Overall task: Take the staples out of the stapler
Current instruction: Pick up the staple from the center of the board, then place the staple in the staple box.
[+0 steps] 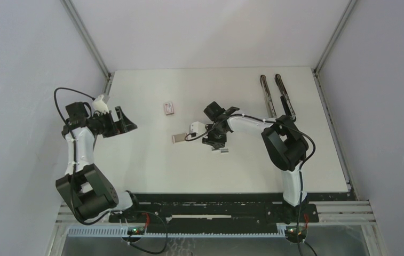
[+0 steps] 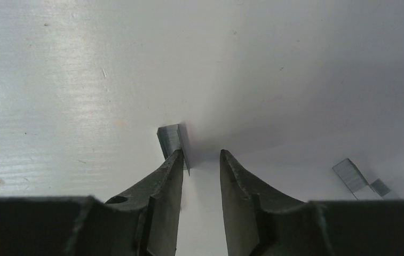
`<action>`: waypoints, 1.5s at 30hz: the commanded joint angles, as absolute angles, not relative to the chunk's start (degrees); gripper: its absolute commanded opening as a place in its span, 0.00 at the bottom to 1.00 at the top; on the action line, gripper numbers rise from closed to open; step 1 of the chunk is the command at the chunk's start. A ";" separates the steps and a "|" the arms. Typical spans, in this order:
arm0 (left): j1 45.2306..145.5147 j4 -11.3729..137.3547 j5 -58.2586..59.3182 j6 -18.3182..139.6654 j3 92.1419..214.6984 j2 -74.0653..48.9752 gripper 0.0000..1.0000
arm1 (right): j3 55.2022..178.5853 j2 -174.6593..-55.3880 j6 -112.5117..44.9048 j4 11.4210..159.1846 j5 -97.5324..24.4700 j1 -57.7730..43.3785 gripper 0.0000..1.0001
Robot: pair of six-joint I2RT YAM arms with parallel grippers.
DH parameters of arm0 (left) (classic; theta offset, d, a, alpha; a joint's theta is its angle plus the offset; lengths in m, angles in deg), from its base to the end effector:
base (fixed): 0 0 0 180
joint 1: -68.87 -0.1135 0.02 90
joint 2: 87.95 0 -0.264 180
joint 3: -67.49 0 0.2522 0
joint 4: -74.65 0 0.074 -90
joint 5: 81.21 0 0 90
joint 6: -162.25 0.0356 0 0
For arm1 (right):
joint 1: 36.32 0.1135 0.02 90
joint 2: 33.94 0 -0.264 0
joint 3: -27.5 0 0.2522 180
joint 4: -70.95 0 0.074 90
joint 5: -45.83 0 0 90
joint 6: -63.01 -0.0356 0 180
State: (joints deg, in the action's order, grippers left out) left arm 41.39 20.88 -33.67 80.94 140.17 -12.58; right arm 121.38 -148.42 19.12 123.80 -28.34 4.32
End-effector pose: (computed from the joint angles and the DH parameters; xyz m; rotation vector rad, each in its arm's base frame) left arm 0.2423 0.0989 0.2735 -0.1097 2.3102 -0.6334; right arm 0.2944 0.2655 0.1613 -1.9765 2.0090 0.3717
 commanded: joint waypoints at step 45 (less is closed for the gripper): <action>40.51 21.95 -35.64 81.42 138.74 -11.31 1.00 | 140.79 -150.00 -21.76 119.30 -34.39 2.89 0.00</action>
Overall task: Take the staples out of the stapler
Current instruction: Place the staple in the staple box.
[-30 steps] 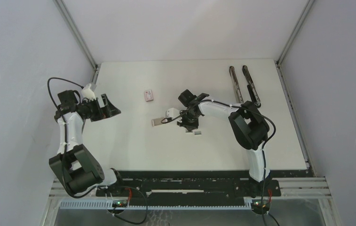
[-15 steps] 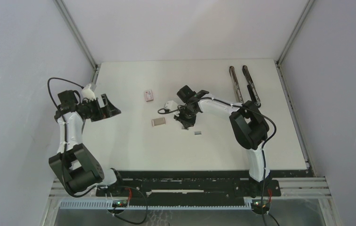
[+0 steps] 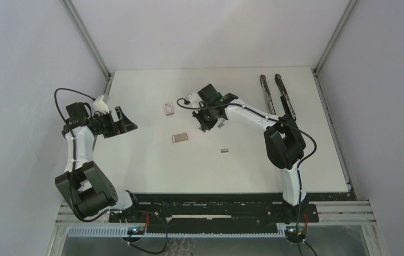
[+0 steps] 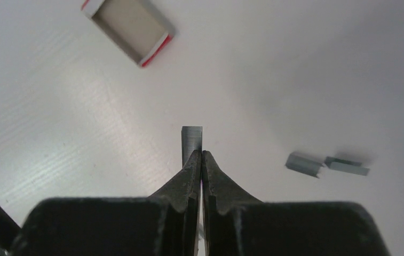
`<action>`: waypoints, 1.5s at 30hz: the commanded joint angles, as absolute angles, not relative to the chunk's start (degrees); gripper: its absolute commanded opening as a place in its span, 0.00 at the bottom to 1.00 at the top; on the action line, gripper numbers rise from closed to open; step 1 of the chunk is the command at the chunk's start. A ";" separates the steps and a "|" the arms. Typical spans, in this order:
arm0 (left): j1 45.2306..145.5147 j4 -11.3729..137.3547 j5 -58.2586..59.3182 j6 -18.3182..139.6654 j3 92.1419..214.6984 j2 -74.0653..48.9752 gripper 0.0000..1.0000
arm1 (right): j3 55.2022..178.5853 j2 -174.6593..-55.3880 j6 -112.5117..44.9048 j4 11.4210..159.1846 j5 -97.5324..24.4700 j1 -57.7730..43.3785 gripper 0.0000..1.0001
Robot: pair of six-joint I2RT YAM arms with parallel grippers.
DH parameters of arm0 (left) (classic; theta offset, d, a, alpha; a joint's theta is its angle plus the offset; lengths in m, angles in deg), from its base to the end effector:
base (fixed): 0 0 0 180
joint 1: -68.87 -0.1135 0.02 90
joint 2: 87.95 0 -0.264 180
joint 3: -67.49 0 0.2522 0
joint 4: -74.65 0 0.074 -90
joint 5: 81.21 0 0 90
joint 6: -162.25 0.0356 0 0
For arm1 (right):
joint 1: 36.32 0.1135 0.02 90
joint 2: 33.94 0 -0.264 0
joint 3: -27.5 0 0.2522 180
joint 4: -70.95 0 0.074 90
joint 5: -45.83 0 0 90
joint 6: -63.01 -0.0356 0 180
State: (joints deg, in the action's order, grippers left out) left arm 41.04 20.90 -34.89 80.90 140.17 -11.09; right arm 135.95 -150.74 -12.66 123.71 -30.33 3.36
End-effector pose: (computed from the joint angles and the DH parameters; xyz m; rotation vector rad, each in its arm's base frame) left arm 0.2454 0.1017 0.2677 -0.1222 2.3168 -0.6700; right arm 0.3340 0.2881 0.2175 -1.2840 2.3361 0.4661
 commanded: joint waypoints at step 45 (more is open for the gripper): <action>40.51 26.23 -36.44 78.14 137.08 -9.75 1.00 | 157.44 -166.83 -56.20 123.12 -56.31 16.41 0.00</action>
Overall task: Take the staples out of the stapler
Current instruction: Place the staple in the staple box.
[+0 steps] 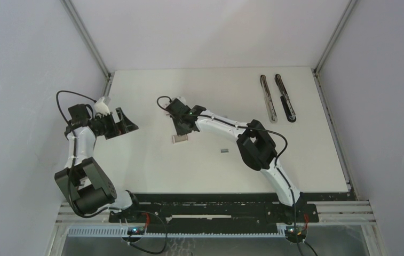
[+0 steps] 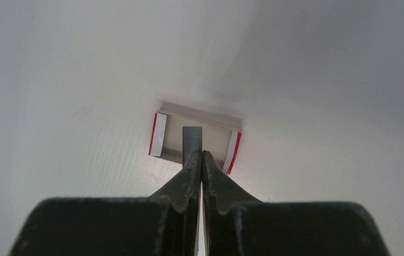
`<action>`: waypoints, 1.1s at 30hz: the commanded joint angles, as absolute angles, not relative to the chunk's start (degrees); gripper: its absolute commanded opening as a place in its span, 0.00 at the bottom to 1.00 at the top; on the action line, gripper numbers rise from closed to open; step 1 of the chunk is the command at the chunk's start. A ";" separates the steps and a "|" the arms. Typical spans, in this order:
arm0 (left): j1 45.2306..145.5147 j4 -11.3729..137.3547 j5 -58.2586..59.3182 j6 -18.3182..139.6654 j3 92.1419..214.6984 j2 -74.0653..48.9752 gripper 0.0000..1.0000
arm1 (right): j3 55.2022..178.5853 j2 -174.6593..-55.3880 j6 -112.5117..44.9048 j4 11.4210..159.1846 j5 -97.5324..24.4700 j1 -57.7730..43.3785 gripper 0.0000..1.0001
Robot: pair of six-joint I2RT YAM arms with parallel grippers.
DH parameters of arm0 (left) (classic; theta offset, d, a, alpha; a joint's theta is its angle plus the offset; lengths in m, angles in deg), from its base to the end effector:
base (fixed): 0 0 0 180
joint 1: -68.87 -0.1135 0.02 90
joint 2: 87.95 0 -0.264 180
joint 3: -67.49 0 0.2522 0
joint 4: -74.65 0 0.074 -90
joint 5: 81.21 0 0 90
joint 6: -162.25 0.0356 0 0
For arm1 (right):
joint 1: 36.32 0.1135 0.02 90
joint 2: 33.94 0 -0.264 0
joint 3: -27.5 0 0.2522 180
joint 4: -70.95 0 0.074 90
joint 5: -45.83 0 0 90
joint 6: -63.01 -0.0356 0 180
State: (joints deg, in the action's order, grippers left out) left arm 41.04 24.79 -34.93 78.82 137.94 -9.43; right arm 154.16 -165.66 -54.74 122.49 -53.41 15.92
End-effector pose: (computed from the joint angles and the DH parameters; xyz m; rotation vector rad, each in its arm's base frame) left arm 0.2504 0.1043 0.2523 -0.1643 2.3192 -0.6889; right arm 0.3150 0.3973 0.1972 -0.4850 2.5288 0.3370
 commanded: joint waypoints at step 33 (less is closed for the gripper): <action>40.49 26.31 -36.60 78.41 137.24 -8.85 1.00 | 159.47 -170.30 -56.12 124.52 -58.19 16.40 0.00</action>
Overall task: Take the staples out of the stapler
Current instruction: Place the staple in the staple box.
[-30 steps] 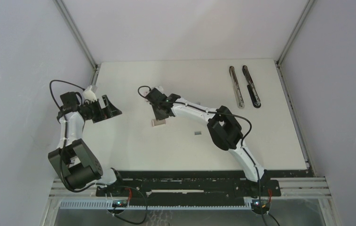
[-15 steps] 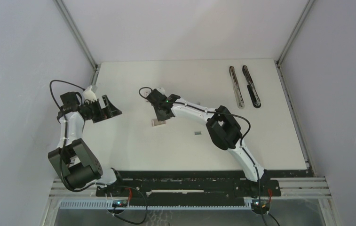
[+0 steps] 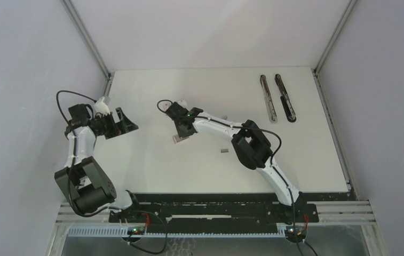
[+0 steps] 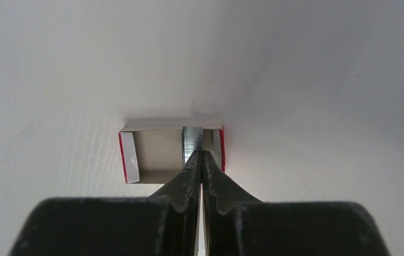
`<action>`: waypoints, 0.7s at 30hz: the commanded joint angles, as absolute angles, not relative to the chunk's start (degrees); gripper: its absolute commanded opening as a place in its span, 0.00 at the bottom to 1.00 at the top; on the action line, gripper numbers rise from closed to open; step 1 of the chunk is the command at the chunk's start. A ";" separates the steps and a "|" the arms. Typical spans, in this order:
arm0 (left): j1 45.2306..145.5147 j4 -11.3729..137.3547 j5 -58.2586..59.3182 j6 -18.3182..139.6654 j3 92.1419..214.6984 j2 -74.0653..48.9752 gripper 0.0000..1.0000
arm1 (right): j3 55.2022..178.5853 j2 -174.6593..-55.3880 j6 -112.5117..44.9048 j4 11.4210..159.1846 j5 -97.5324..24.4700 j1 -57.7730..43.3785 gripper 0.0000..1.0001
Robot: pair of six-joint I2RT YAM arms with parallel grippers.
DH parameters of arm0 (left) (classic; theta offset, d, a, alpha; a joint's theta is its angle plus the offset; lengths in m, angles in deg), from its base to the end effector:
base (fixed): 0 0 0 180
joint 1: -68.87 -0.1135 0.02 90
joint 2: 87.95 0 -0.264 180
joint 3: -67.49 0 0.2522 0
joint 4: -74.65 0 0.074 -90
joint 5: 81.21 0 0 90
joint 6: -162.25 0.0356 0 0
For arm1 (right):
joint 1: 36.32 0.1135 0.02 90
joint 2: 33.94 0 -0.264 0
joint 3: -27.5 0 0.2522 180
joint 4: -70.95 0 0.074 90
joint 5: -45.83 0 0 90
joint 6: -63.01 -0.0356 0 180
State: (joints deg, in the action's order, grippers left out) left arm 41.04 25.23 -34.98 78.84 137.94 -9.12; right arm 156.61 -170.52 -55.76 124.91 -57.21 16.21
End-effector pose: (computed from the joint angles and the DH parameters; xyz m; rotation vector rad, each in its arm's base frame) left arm 0.2516 0.1050 0.2514 -0.1623 2.3172 -0.6883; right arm 0.3189 0.4029 0.1667 -0.4632 2.5708 0.2067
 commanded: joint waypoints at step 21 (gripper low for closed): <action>40.49 26.35 -36.30 78.49 137.24 -8.68 1.00 | 157.34 -166.96 -52.08 123.38 -56.75 16.48 0.00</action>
